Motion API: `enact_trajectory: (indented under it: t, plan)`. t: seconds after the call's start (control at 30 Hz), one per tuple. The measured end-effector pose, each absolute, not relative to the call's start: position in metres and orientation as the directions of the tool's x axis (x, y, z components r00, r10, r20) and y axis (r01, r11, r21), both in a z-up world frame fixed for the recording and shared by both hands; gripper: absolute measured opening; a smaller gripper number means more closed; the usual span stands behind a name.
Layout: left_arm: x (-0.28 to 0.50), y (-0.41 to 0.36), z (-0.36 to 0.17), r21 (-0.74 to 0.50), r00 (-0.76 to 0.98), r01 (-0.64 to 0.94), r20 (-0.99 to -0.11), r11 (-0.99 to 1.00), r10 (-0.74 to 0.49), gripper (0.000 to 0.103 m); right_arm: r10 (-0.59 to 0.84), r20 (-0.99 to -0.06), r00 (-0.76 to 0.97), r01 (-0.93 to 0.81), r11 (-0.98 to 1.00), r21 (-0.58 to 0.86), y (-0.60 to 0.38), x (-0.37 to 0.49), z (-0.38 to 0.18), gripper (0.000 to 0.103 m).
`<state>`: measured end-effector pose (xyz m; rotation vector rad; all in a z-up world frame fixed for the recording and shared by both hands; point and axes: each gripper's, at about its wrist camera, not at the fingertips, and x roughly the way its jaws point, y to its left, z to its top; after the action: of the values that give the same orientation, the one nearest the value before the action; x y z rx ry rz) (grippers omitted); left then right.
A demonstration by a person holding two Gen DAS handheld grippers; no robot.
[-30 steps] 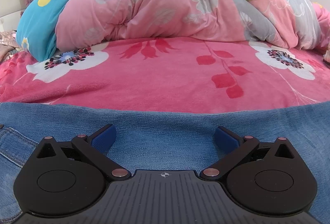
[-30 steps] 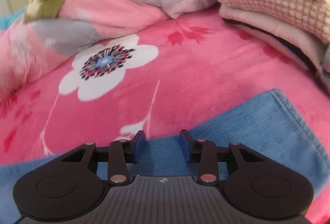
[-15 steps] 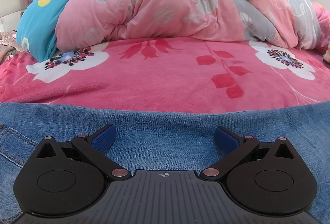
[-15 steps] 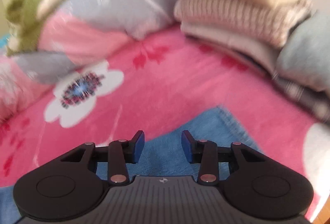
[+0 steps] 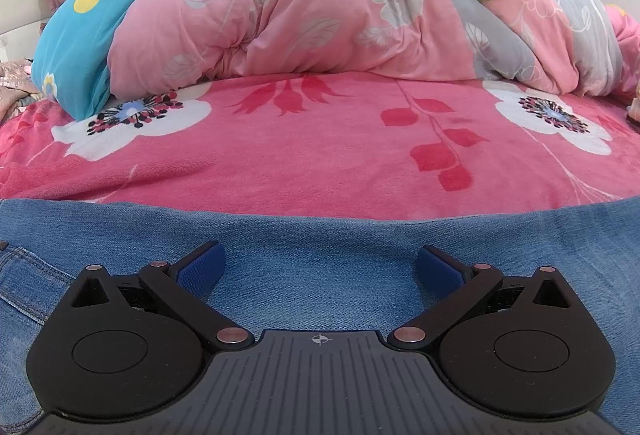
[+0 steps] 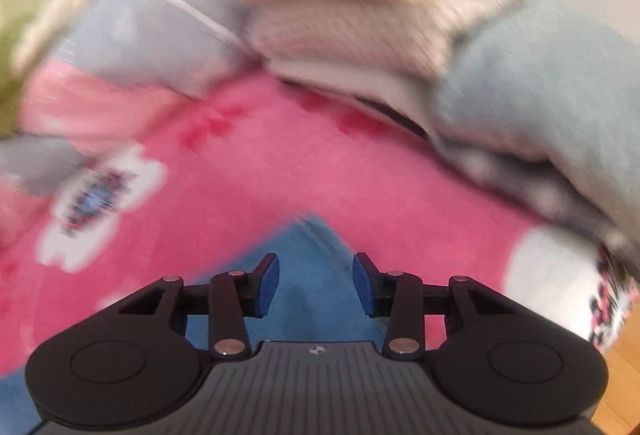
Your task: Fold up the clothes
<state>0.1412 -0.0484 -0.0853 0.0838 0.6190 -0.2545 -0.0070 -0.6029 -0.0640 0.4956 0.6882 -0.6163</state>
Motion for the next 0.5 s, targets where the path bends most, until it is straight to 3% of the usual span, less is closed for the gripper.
enact_trajectory:
  t: [0.2,0.37,0.5]
  plan:
    - [0.141,-0.048,-0.085,0.001,0.785,0.26,-0.582,0.966,-0.21,0.103,-0.355,-0.645,0.677,0.69,0.611,0.388,-0.607,-0.051,-0.057,0.048]
    - [0.14,-0.048,-0.085,0.002,0.786,0.259,-0.582,0.966,-0.21,0.103,-0.258,-0.567,0.782,0.619,0.424,0.661,-0.605,-0.109,-0.068,0.053]
    - [0.14,-0.048,-0.085,0.002,0.786,0.259,-0.582,0.966,-0.21,0.103,-0.147,-0.56,0.815,0.576,0.311,0.757,-0.6,-0.113,-0.098,0.053]
